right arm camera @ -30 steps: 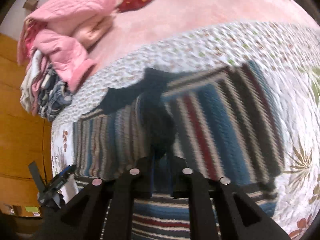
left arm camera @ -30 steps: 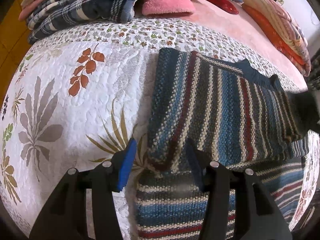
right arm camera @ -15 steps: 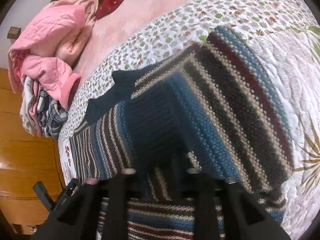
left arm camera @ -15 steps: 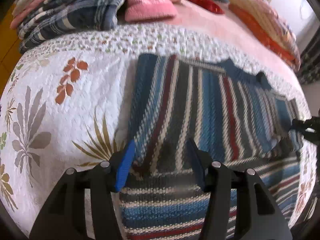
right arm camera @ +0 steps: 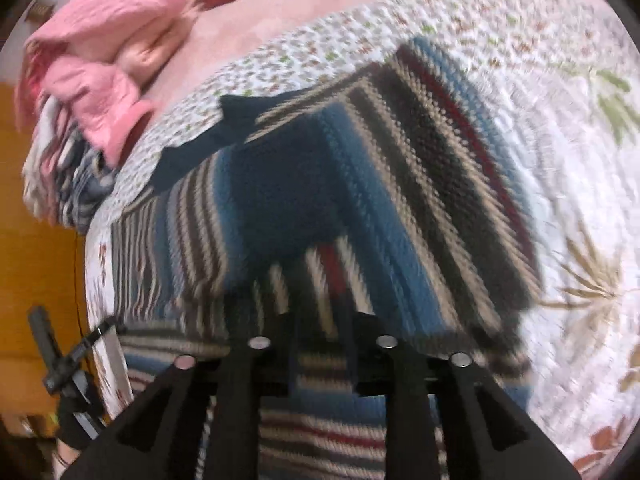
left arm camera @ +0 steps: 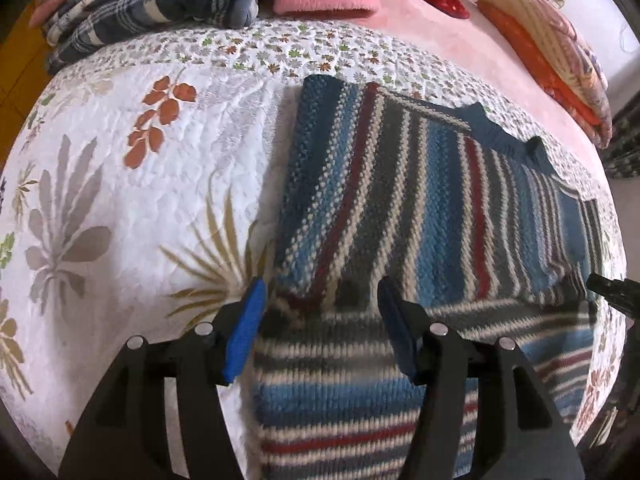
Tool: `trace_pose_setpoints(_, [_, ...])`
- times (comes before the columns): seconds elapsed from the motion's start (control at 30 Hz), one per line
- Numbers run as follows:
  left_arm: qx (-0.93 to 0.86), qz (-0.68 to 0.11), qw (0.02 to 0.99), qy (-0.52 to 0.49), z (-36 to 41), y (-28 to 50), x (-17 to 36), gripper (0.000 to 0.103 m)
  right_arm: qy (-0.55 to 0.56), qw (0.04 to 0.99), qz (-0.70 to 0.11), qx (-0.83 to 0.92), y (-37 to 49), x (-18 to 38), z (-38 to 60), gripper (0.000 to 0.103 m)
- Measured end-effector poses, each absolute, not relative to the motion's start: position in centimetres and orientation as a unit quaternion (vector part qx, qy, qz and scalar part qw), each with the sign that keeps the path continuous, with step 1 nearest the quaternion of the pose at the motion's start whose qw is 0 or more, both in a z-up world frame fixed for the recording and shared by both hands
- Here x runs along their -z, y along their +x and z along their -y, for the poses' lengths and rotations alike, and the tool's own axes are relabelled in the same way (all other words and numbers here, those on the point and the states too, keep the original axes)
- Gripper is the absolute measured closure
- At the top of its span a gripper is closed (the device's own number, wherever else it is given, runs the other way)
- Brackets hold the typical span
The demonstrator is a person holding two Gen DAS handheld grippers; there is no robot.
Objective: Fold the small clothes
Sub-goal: 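Release the folded side and smooth it flat with the right tool, then grasp the ribbed sweater hem with both tools and lift it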
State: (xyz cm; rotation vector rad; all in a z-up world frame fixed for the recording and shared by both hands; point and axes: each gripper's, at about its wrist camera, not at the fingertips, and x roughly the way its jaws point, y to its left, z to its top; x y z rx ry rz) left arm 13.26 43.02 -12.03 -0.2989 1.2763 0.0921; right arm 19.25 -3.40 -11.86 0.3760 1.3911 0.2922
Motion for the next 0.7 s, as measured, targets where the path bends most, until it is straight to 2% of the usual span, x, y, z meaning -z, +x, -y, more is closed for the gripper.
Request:
trace_pose_setpoints(0.07, [-0.049, -0.601, 0.786, -0.138, -43.0, 12.1, 11.0, 0.045, 0.161, 0.746, -0.63, -0.141, 17.8, 10.4, 3.8, 0.061])
trace_pose_setpoints(0.27, [-0.059, -0.61, 0.765, -0.198, -42.9, 5.7, 8.6, 0.042, 0.145, 0.753, -0.622, -0.156, 10.6, 6.3, 6.0, 0.037])
trace_pose_setpoints(0.4, [-0.064, -0.628, 0.742, -0.226, -42.0, 0.2, 8.7, 0.04, 0.118, 0.758, -0.625, -0.147, 4.8, 6.3, 7.2, 0.03])
trace_pose_setpoints(0.7, [-0.067, -0.658, 0.72, -0.21, -38.8, -9.8, 11.1, 0.036, 0.159, 0.718, -0.666, -0.129, -4.5, 9.9, 10.7, 0.03])
